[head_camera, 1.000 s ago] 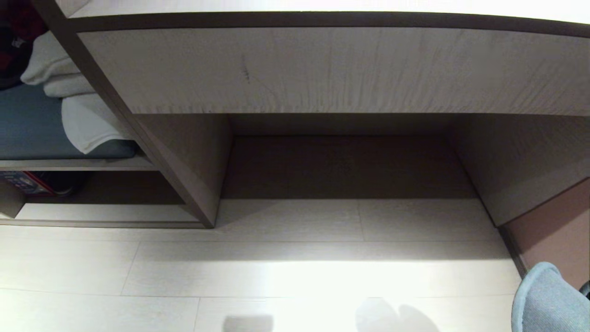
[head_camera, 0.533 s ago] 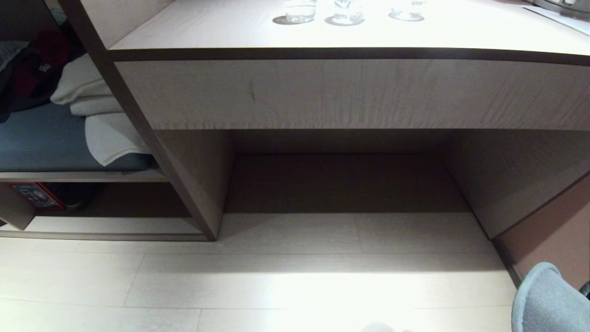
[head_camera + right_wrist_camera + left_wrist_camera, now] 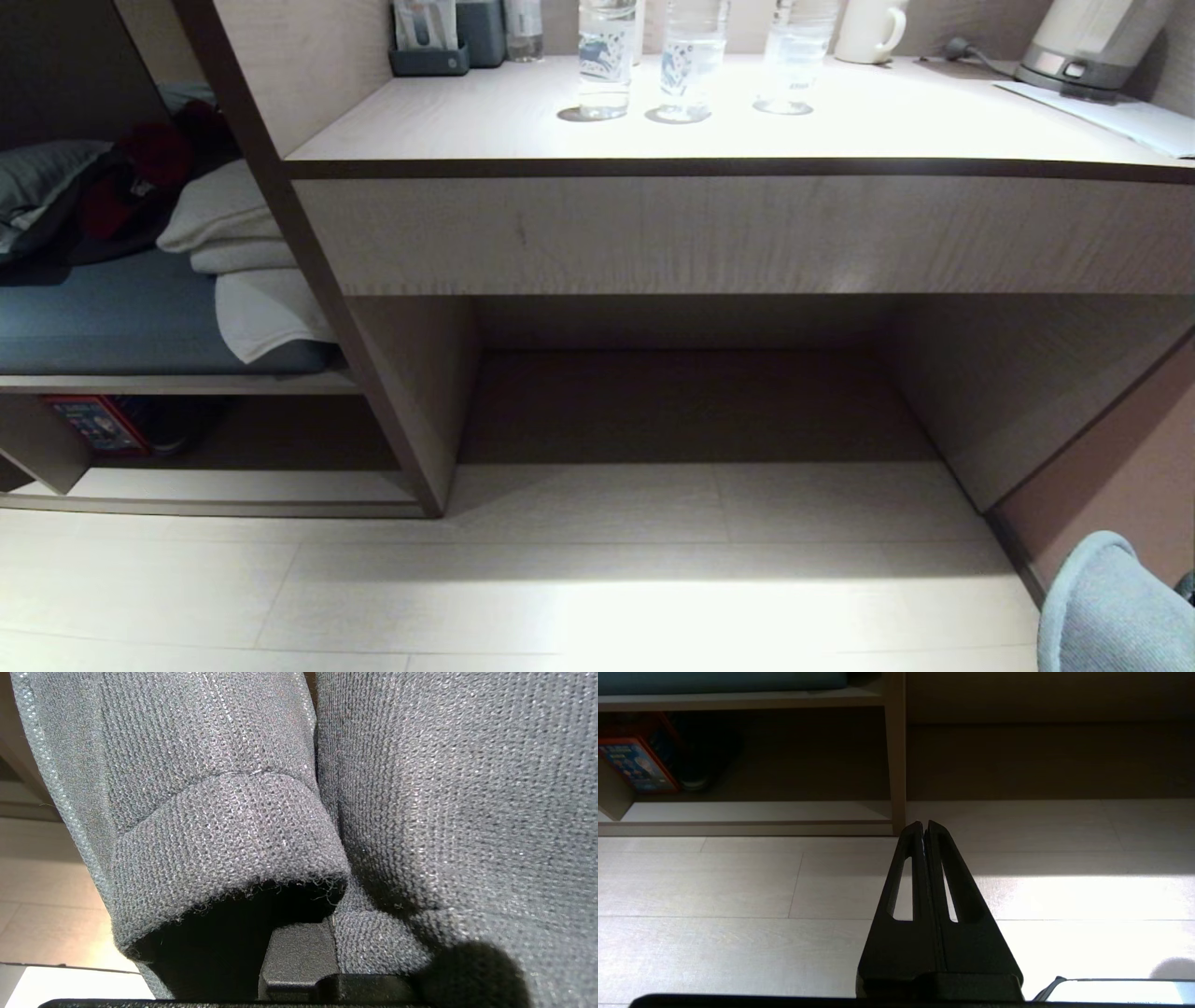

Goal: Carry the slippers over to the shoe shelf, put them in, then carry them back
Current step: Place the slippers into the shoe cabinet

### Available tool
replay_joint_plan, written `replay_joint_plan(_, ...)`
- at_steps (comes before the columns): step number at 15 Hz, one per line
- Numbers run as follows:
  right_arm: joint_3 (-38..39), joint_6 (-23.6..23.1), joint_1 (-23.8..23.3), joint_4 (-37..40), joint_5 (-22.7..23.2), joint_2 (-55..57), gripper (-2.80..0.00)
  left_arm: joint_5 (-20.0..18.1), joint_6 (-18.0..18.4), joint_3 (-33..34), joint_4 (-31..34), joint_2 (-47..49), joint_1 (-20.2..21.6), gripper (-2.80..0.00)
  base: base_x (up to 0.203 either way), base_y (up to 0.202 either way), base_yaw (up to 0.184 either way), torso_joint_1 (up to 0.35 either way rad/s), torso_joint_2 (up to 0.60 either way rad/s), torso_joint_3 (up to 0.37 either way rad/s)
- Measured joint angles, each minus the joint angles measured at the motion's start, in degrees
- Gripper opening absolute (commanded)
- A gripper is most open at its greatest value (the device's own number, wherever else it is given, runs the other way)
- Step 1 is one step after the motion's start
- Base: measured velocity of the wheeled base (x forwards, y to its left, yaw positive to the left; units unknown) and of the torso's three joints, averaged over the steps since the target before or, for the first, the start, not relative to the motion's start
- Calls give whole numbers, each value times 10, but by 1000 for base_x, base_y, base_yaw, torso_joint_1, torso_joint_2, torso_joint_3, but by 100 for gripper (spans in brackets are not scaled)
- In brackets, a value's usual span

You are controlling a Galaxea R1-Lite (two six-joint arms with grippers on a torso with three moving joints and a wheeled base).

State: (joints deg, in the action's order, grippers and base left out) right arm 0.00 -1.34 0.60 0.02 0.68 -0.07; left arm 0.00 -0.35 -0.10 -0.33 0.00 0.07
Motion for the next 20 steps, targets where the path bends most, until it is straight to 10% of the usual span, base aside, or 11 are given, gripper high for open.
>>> replay_joint_plan(20,0,0,0,0,0,0,-280,0,-1,0,0,0,0,-280,0,0,0,2,1,125)
